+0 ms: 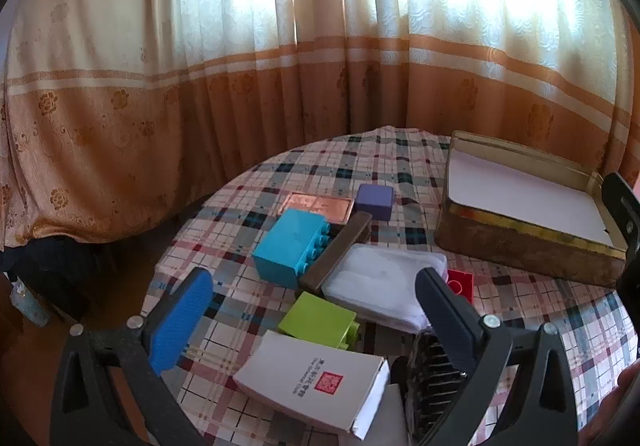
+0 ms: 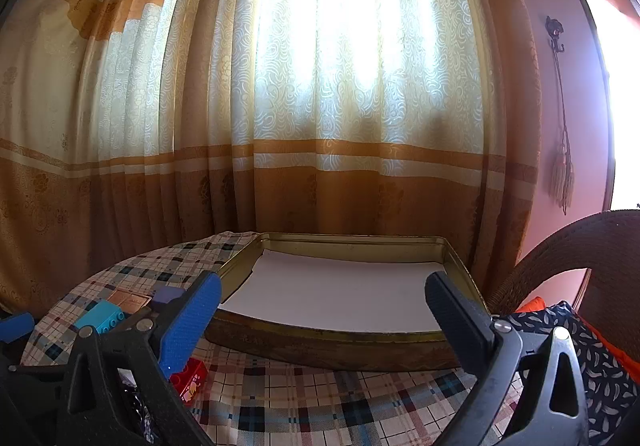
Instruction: Organize rigid objects
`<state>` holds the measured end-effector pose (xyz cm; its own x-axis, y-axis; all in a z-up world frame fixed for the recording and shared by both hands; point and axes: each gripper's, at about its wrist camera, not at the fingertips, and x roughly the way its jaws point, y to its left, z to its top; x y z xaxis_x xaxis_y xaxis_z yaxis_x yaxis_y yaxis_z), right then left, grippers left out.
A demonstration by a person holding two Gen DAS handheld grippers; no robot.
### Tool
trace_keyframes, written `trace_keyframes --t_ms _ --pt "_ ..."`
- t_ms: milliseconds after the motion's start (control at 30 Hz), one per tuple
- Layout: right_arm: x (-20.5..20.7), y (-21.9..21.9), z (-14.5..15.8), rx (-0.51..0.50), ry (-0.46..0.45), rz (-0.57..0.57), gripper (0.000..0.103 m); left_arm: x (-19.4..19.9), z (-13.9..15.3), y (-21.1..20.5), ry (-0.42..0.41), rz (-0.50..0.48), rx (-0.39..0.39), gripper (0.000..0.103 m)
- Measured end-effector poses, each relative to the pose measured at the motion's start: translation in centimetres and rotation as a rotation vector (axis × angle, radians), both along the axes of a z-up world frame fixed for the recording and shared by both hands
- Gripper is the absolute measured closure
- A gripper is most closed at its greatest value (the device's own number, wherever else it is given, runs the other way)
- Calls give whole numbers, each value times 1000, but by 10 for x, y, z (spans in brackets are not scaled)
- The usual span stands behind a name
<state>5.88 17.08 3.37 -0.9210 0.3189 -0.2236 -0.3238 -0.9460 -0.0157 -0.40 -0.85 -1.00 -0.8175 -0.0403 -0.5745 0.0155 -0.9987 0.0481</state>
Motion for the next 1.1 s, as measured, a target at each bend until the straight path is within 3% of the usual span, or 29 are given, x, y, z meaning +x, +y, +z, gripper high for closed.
trace_keyframes --t_ms 967,1100 --pt "1 1 1 -1 -1 0 0 -1 -5 -2 -36 6 30 0" --pt "1 1 1 0 -1 0 0 4 9 -7 56 19 45 1"
